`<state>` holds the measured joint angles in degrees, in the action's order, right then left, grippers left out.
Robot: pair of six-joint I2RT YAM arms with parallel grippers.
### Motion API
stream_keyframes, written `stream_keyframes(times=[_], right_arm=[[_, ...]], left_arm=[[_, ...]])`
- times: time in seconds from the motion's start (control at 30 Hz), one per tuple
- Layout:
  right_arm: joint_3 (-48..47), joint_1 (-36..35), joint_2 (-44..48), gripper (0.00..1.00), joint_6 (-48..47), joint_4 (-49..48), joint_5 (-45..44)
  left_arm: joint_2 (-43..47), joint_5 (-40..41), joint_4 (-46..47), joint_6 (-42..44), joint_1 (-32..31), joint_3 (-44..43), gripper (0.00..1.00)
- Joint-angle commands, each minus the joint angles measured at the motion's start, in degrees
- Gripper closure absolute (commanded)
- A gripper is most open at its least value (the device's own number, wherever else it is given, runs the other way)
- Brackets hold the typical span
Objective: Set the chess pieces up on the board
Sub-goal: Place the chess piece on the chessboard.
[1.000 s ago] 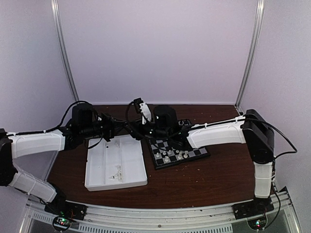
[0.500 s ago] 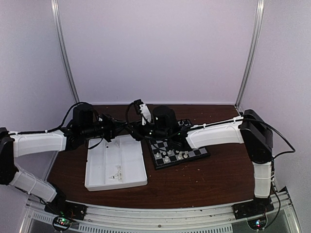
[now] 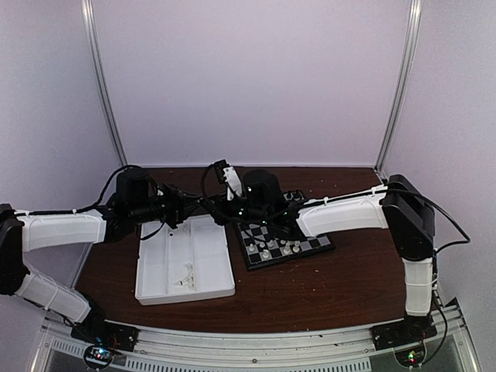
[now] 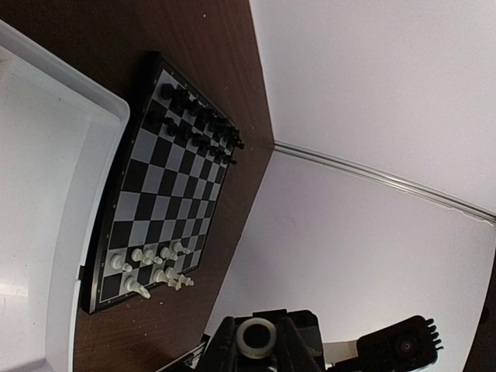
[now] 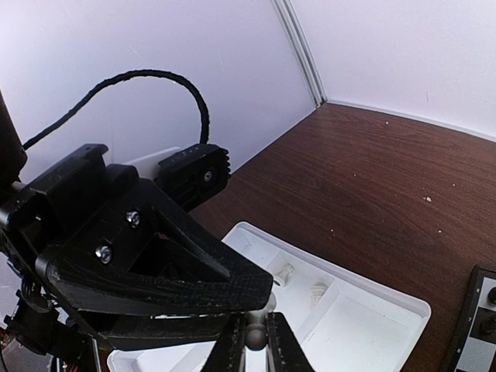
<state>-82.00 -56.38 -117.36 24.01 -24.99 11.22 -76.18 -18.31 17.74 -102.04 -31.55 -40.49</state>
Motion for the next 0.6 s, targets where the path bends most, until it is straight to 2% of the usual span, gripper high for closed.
stream_keyframes(times=[0.0,0.33,0.57], right_arm=[[-1.0,0.6,-0.8,0.9,0.6,1.6,-2.9],[-0.8,0.7,0.0,0.98,0.4,0.9,-0.8],[1.3,1.5,4.9,0.99,-1.7,6.6,0.0]], left_arm=[[1.7,-1.7,3.5,-0.4,-0.2,1.1,0.82],[1.6,-1.4,3.7,-0.2,-0.2,1.5,0.81],[3.4,-0.3,3.1,4.9,1.3,2.5,0.57]])
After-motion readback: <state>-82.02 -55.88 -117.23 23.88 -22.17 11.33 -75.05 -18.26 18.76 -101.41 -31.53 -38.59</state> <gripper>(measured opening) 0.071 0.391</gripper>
